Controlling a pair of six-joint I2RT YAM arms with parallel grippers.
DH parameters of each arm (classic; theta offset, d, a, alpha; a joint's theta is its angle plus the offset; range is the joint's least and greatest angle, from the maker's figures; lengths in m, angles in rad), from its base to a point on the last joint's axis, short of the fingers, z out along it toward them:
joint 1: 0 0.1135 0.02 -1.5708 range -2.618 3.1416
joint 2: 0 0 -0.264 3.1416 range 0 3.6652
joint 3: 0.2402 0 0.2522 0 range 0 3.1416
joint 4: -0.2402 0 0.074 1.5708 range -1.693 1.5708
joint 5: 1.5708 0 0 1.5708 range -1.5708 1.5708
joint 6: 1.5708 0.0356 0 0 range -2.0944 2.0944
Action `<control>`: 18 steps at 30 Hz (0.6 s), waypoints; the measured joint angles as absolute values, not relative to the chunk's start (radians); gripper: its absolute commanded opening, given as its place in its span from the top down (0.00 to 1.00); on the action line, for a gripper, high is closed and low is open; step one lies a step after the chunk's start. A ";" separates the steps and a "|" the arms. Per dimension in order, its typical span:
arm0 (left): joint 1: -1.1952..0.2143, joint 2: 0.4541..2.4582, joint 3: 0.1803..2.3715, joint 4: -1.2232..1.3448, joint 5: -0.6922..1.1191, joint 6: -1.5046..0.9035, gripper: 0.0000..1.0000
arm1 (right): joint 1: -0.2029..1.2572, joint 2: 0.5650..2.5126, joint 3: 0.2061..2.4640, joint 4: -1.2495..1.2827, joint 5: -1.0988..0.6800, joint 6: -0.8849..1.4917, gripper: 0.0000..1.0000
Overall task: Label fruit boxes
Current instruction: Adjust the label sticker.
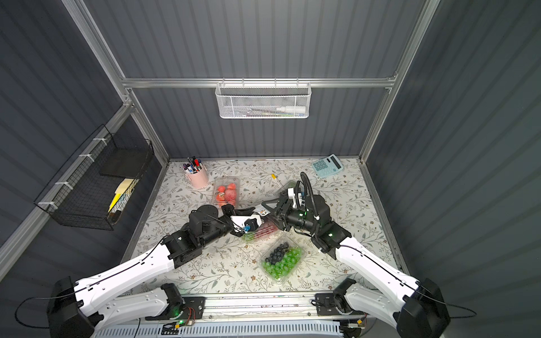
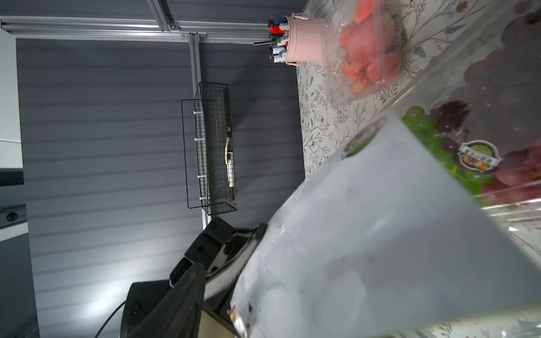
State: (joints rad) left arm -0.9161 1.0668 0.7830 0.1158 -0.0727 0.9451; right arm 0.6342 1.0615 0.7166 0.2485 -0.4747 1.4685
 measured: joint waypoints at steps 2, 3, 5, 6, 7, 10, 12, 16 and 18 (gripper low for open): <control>-0.923 1.067 0.782 0.116 -0.072 0.952 1.00 | 0.636 1.072 0.720 0.261 -0.456 1.480 0.61; -0.924 1.067 0.782 0.114 -0.072 0.955 1.00 | 0.636 1.073 0.722 0.265 -0.443 1.480 0.70; -0.928 1.066 0.782 0.105 -0.072 0.958 0.83 | 0.635 1.070 0.731 0.263 -0.429 1.448 0.85; -0.928 1.066 0.782 0.096 -0.072 0.957 0.72 | 0.632 1.065 0.737 0.253 -0.421 1.425 0.91; -0.928 1.066 0.783 0.084 -0.072 0.952 0.63 | 0.630 1.056 0.742 0.243 -0.416 1.388 0.94; -0.928 1.064 0.786 0.030 -0.072 0.906 0.43 | 0.619 0.994 0.748 0.199 -0.398 1.234 1.00; -0.928 1.062 0.789 -0.012 -0.071 0.851 0.38 | 0.613 0.939 0.746 0.191 -0.392 1.089 1.00; -0.927 1.053 0.804 -0.089 -0.042 0.740 0.34 | 0.604 0.849 0.738 0.194 -0.426 0.794 1.00; -0.916 1.039 0.808 -0.111 -0.005 0.675 0.33 | 0.586 0.837 0.739 0.194 -0.483 0.663 1.00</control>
State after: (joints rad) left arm -0.9165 1.0393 0.8082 -0.1112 -0.0048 0.6750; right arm 0.5858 0.8371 0.7387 0.1936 -0.4828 0.6628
